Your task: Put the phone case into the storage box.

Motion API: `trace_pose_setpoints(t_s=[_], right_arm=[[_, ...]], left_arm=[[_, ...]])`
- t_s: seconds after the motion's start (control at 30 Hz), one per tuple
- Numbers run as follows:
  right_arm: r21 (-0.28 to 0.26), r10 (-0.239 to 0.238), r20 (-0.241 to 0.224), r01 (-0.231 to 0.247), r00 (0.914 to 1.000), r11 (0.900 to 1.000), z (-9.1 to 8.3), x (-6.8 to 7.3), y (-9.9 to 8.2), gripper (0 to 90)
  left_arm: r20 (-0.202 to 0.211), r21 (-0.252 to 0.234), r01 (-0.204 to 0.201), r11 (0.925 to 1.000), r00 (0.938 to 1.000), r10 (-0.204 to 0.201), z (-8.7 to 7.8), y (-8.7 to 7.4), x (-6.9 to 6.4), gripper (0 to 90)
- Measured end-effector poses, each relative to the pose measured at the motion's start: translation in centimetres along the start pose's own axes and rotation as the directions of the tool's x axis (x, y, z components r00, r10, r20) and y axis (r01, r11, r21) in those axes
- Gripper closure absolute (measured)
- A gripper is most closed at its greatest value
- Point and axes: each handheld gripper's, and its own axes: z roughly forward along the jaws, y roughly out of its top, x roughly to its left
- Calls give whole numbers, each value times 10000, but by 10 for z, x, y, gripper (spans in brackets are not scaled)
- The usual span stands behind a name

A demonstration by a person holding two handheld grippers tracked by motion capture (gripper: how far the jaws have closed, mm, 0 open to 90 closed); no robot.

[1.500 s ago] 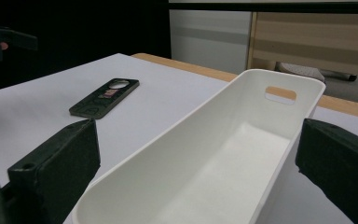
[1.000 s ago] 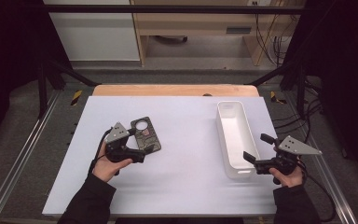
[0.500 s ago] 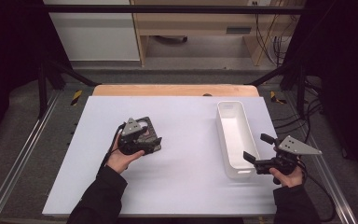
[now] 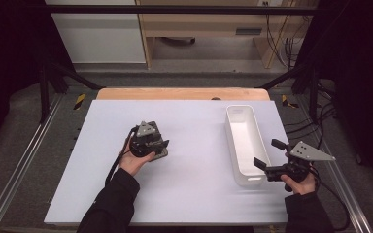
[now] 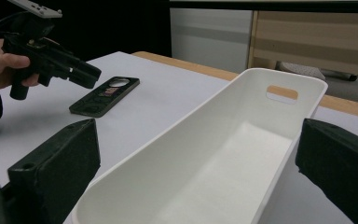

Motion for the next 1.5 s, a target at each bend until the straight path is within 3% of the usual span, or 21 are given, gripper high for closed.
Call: trace_pose_setpoints(t_s=[0.2, 0.4, 0.57, 1.1, 1.4, 1.5], right_arm=[[-24, -3, 13, 3, 10000, 10000, 0, 0, 0, 4], [-34, -8, 11, 8, 10000, 10000, 0, -1, 0, 4], [-19, -3, 3, 3, 10000, 10000, 0, 0, 0, 4], [-5, -9, 17, 9, 10000, 10000, 0, -1, 0, 4], [5, -10, 6, 10, 10000, 10000, 0, -1, 0, 4], [17, -23, -1, 23, 10000, 10000, 0, -1, 0, 4]], left_arm=[[-294, 492, 2, 9988, 9996, 12, 10, -1, 1, 743], [-491, 675, -20, 9977, 9988, 53, 17, -2, 1, 820], [-399, 985, 43, 9951, 9992, -4, 25, -2, 2, 887], [-172, 1469, -205, 9889, 9996, 233, 42, -8, -2, 893], [-254, 1616, -239, 9866, 9993, 284, 44, -6, -3, 893], [-368, 1788, -411, 9830, 9981, 484, 47, -5, -6, 894]])
